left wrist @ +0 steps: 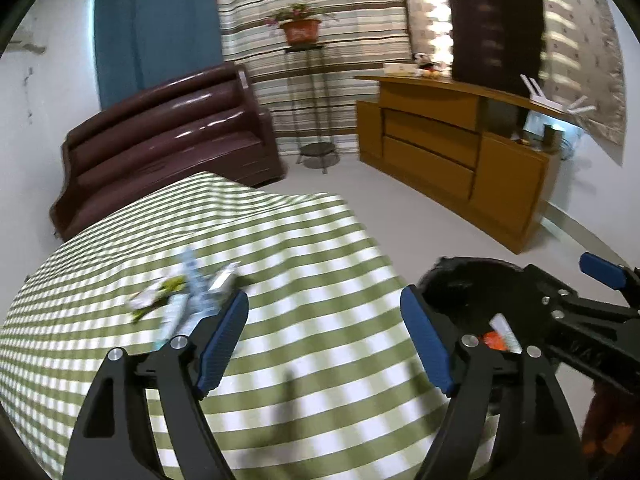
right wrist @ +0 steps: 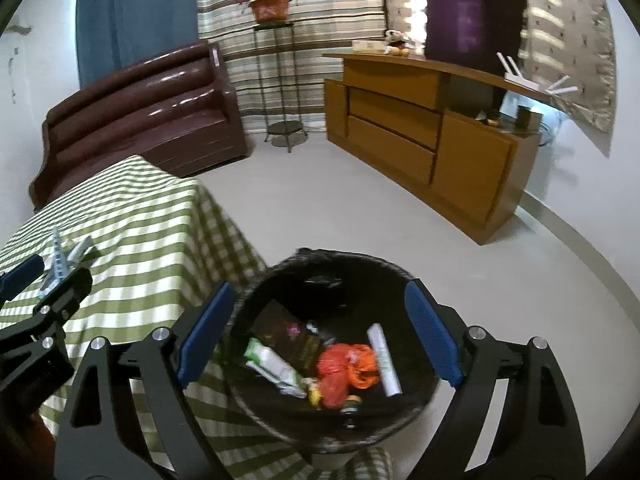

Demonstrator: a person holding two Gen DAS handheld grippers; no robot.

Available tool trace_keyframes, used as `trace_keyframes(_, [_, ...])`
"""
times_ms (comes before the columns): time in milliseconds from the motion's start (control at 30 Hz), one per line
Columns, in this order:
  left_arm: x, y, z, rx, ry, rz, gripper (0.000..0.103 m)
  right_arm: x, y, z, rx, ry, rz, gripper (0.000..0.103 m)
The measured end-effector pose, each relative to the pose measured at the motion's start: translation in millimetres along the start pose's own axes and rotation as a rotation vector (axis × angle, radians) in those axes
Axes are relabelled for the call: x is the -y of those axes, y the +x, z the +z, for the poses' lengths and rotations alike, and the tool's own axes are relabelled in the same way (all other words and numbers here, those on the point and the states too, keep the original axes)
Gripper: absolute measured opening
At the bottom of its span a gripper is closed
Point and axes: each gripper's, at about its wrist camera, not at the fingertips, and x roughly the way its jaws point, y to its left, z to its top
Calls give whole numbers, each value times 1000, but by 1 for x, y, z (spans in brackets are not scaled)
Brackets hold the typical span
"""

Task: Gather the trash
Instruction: 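Move both open grippers back to the table items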

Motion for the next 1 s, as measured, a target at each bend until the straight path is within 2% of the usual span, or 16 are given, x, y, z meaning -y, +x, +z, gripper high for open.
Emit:
trace_keyframes(400, [-106,-23,-18,-7,-132,178,77,-105,-2,10,-9,-150,141,83])
trace_keyframes(567, [-144,-28,-27,-21,-186,233,77,-146,3,10,-30,-196,194,71])
trace_keyframes(733, [-177,-31,-37,-33,-231,277,77,-182,10,8,-56,-237,234,66])
trace_keyframes(1000, [-210,-37,-50,-44,-276,321,77,-220,21,8,-101,-277,285,52])
